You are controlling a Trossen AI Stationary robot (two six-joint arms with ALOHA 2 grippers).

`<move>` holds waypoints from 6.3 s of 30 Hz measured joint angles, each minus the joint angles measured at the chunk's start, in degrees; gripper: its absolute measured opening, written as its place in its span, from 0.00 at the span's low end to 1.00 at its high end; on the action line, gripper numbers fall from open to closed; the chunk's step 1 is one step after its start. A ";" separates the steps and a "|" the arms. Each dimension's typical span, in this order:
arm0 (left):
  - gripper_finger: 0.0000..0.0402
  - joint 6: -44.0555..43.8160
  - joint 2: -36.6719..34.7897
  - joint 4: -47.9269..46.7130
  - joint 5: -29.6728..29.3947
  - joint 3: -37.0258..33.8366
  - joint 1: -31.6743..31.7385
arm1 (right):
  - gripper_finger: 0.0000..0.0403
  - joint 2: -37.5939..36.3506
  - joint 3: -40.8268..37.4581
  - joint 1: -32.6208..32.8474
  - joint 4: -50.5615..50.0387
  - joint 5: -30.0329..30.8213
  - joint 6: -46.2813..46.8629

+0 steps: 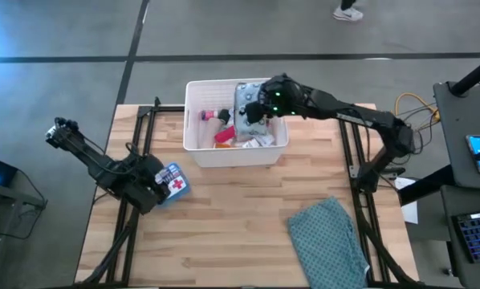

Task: Pick & place medical supplies in basket/bin
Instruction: Put the white bag into the white bin, then put the blue kit into the white bin

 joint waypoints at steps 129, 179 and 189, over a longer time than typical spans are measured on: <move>0.61 -7.07 28.73 77.88 11.18 -23.61 -2.32 | 0.82 28.16 -5.02 38.34 28.57 10.22 33.45; 0.61 -12.34 27.47 39.52 -18.56 11.69 -13.08 | 0.39 -7.09 -5.23 31.28 6.59 29.28 13.81; 0.61 -0.94 27.40 39.54 -19.44 19.04 -8.80 | 0.54 -6.54 -5.35 4.13 -2.67 -0.49 11.81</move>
